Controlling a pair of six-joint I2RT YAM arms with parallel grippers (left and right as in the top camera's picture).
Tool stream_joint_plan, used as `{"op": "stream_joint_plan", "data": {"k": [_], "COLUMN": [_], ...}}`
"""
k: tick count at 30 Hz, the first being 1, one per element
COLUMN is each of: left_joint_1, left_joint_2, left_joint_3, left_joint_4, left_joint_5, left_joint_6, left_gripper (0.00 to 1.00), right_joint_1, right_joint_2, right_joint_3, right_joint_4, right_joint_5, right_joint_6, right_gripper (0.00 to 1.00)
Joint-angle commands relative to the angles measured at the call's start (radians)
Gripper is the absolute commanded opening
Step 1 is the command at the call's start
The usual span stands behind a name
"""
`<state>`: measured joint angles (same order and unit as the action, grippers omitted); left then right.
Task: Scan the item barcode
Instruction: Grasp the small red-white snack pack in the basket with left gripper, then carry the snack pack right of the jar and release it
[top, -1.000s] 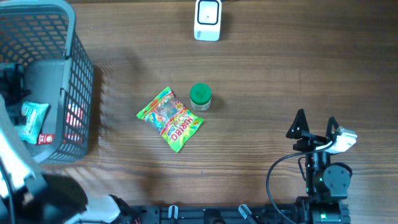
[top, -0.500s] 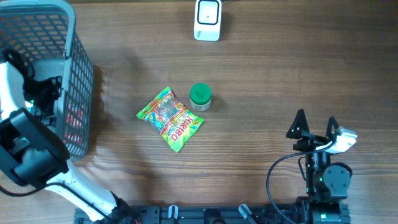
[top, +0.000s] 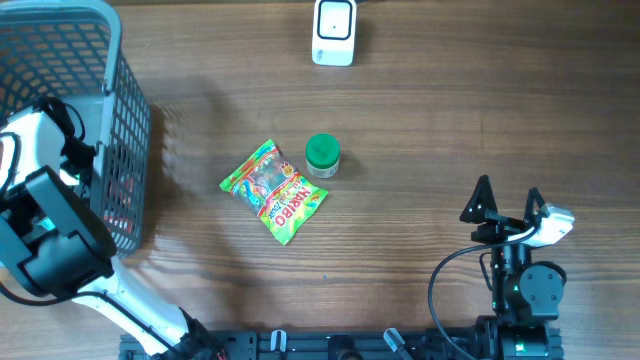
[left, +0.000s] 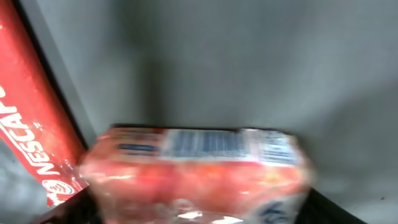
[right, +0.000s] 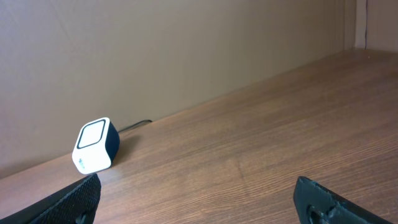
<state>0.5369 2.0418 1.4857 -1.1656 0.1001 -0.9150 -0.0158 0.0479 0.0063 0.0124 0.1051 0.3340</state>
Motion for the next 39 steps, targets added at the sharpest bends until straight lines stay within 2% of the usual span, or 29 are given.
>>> {"op": "stream_joint_plan", "data": {"k": [1,5,9,14,18,22,25,29,35,39], "left_joint_1": [0.013,0.018,0.018,0.017,0.000,-0.083,-0.274,-0.601,-1.083,-1.242], "left_joint_2": [0.011,0.004,-0.028,-0.116,-0.215,-0.359,-0.435,-0.421,-0.237,-0.078], "left_joint_3": [-0.007,0.078,0.227,0.534,0.728,0.775,0.775,0.772,0.772,0.772], "left_joint_4": [0.003,-0.035,-0.154,-0.373,-0.493,-0.473,-0.389,-0.282,-0.124,-0.105], "left_joint_5": [-0.049,-0.054,-0.126,-0.127,-0.058,0.096,0.135,0.127,0.002,-0.061], "left_joint_6": [0.050,0.154,0.180,0.229,0.232,0.230,0.180,0.109,0.087,0.056], "left_gripper": [0.60,0.48,0.49,0.50,0.50,0.50,0.50,0.52,0.52,0.54], "right_joint_1": [0.005,0.005,0.005,0.005,0.005,0.005,0.005,0.005,0.005,0.005], "right_joint_2": [0.001,0.001,0.001,0.001,0.001,0.001,0.001,0.001,0.001,0.001], "right_joint_3": [-0.001,-0.001,-0.001,-0.001,-0.001,-0.001,-0.001,-0.001,-0.001,-0.001], "right_joint_4": [0.003,0.003,0.003,0.003,0.003,0.003,0.003,0.003,0.003,0.003], "right_joint_5": [-0.012,-0.012,-0.012,-0.012,-0.012,-0.012,-0.012,-0.012,-0.012,-0.012], "right_joint_6": [-0.017,-0.018,-0.018,-0.017,-0.018,-0.018,-0.017,-0.018,-0.017,-0.017], "right_gripper": [1.00,1.00,1.00,1.00,1.00,1.00,1.00,1.00,1.00,1.00]}}
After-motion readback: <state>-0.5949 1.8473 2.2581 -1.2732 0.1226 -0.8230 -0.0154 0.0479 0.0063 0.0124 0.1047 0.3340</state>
